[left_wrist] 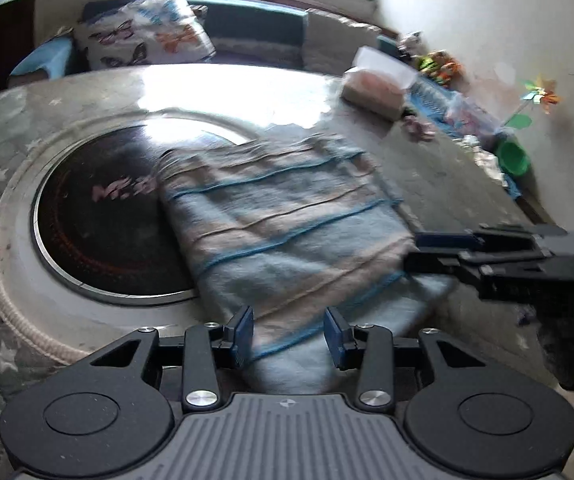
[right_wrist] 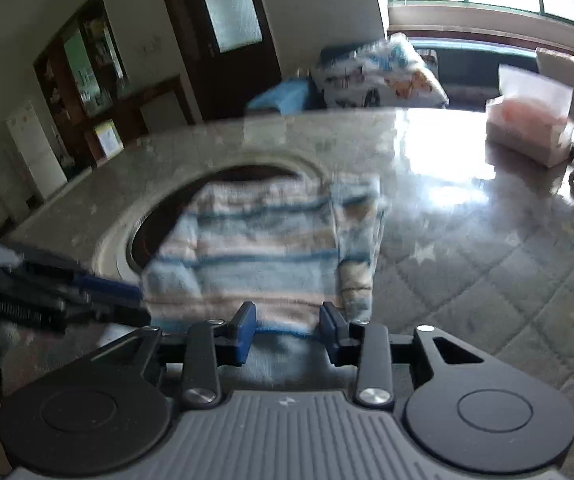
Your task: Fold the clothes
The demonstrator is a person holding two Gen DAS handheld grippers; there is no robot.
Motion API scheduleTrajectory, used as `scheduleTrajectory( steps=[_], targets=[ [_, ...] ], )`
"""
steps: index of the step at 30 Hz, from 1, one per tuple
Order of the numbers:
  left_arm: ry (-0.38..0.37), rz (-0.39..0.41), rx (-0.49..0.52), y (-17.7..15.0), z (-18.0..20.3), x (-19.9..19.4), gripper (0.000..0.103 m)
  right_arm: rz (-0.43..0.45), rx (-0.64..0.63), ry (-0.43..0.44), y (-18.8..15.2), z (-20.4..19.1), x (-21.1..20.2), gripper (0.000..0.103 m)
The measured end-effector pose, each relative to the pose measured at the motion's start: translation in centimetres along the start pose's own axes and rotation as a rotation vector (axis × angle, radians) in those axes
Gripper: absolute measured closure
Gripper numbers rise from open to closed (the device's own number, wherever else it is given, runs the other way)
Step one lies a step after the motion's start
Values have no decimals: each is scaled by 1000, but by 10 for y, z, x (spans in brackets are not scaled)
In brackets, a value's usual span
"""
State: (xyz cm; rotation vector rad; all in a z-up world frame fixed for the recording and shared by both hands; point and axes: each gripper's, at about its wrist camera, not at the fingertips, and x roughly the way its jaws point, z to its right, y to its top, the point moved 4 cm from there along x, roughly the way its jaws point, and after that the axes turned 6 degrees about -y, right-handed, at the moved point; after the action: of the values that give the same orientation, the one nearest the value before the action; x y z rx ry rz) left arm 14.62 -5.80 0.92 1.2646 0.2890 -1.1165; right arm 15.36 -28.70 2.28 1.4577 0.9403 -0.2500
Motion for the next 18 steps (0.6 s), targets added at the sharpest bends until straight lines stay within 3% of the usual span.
scheduleTrajectory(
  steps=[9,13,18],
  targets=[
    [22,80,-8,35,-13,8,64,10,-37,8,18,-5,8,65],
    [58,54,-48,42,-35,23,66,-21,-44,6,17,-4,21,65],
    [58,82,-37,58,-39,20,66,-11,-76,11,30,-5,22,62]
  ],
)
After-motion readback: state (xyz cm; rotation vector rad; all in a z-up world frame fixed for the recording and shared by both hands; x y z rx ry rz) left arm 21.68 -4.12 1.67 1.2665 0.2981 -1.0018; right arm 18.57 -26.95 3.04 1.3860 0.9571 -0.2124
